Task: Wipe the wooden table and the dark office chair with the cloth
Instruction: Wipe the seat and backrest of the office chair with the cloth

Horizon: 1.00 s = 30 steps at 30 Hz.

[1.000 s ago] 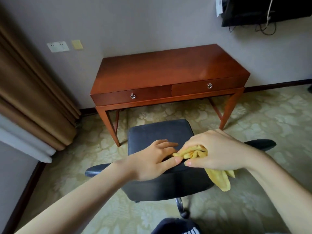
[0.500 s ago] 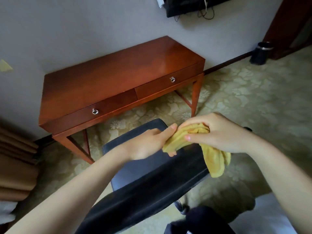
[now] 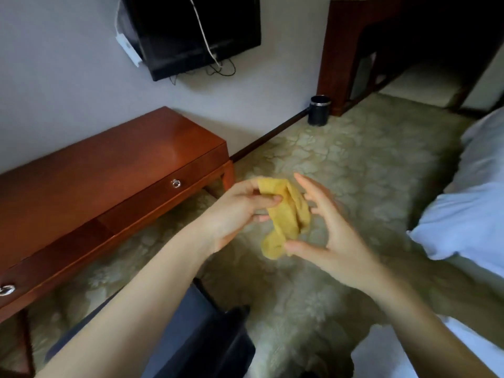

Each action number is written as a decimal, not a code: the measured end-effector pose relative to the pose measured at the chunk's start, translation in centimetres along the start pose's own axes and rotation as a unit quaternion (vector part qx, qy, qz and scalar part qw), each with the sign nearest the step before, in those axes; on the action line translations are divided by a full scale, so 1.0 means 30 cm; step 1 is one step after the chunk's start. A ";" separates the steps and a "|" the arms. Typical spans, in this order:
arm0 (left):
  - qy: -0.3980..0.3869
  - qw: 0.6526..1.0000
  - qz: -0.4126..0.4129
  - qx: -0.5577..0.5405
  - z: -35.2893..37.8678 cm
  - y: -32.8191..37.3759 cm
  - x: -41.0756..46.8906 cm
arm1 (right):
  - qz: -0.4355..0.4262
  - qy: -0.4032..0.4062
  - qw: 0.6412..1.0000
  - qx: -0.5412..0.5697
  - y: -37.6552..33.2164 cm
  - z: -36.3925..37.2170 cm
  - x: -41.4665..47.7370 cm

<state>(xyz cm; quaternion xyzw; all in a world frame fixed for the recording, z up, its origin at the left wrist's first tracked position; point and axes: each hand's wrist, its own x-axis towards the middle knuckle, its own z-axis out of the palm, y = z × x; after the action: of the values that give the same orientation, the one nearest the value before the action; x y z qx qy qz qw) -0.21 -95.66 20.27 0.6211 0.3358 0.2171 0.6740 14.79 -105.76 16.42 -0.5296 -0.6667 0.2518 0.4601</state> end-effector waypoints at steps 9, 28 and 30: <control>-0.054 0.989 0.118 0.071 0.341 0.150 0.474 | 0.140 0.085 0.986 0.009 0.302 -0.554 0.074; -0.075 0.997 -0.012 -0.034 0.367 0.106 1.660 | 0.314 0.283 0.877 0.229 0.942 -1.095 0.710; -0.090 0.994 -0.027 -0.063 0.327 0.123 1.824 | 0.318 0.300 0.861 0.261 1.016 -1.143 0.864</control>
<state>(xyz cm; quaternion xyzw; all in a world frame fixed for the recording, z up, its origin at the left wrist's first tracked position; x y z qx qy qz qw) 44.57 -63.11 13.93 0.5853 0.2762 0.1625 0.7448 59.02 -77.15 15.75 -0.6231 -0.2014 0.3783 0.6543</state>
